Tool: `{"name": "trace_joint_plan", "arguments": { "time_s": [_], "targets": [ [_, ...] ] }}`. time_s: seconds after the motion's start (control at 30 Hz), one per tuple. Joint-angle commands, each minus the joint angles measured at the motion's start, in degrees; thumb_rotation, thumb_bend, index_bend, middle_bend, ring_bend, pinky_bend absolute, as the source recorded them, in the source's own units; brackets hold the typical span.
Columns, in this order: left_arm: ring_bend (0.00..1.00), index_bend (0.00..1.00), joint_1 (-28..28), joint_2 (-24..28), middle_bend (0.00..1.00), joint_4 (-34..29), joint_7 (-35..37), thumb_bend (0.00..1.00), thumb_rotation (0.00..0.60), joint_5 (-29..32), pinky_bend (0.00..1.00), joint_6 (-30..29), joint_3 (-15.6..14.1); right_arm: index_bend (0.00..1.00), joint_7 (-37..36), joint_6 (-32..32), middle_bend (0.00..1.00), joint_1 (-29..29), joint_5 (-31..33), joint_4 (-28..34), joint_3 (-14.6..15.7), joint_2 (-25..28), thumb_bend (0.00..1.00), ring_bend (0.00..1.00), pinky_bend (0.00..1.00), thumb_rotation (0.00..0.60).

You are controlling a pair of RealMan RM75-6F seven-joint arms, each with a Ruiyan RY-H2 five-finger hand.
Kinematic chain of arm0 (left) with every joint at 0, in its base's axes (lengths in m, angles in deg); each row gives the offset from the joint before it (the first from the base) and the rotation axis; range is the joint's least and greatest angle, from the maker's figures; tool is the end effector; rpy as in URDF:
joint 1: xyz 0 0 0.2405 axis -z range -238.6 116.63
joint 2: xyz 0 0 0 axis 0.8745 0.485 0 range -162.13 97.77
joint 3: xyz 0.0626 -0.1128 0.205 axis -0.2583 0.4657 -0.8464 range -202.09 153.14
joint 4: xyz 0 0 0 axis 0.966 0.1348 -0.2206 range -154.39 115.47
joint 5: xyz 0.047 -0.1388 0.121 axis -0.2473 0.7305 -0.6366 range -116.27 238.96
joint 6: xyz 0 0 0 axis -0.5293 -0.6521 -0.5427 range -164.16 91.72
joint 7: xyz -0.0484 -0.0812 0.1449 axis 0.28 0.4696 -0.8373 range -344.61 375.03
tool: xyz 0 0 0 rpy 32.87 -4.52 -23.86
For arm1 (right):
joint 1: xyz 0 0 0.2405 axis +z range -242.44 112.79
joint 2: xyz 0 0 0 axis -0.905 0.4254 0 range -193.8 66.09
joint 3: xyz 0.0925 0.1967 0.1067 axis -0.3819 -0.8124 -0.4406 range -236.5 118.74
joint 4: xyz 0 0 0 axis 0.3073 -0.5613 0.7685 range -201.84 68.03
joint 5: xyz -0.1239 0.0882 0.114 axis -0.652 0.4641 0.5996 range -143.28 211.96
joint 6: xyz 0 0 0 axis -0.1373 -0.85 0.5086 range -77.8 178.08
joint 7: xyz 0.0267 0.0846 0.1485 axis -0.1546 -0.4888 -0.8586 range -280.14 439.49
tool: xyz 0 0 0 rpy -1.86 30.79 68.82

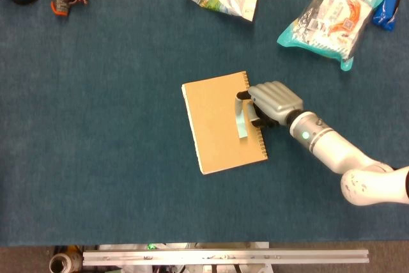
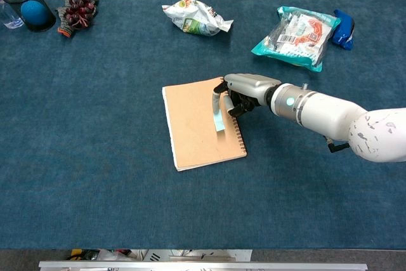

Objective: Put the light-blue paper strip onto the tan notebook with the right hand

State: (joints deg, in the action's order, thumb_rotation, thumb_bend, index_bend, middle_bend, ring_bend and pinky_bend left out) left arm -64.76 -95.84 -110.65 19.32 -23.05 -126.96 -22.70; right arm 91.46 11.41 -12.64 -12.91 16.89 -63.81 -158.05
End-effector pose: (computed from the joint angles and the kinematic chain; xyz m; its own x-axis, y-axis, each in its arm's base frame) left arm -0.3207 0.1572 0.1900 0.3625 -0.0268 0.9316 0.9222 0.1546 -0.3544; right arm -0.1165 -0.3234 -0.0915 0.2912 -0.6703 0.6826 -0.9475 -0.3007 0.1090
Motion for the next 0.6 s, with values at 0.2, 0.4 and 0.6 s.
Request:
{"name": "trace_joint_plan", "arguments": {
  "time_s": [0.2, 0.4, 0.6],
  "targets": [
    [0.00, 0.02, -0.1, 0.0, 0.00, 0.1, 0.2, 0.32, 0.600, 0.4, 0.00, 0.0, 0.1, 0.46, 0.2, 0.7, 1.00, 0.8, 1.4, -2.3, -0.6, -1.6, 1.00, 1.00, 1.00, 0.600],
    [0.00, 0.02, -0.1, 0.1, 0.00, 0.3, 0.3, 0.32, 0.600, 0.4, 0.00, 0.0, 0.1, 0.46, 0.2, 0.9, 1.00, 1.1, 1.7, -3.1, -0.8, -2.3, 1.00, 1.00, 1.00, 0.600],
    [0.00, 0.02, -0.1, 0.0, 0.00, 0.4, 0.5, 0.32, 0.600, 0.4, 0.00, 0.1, 0.1, 0.46, 0.2, 1.1, 1.00, 1.2, 1.5, -2.9, -0.8, -2.4, 1.00, 1.00, 1.00, 0.600]
  ]
}}
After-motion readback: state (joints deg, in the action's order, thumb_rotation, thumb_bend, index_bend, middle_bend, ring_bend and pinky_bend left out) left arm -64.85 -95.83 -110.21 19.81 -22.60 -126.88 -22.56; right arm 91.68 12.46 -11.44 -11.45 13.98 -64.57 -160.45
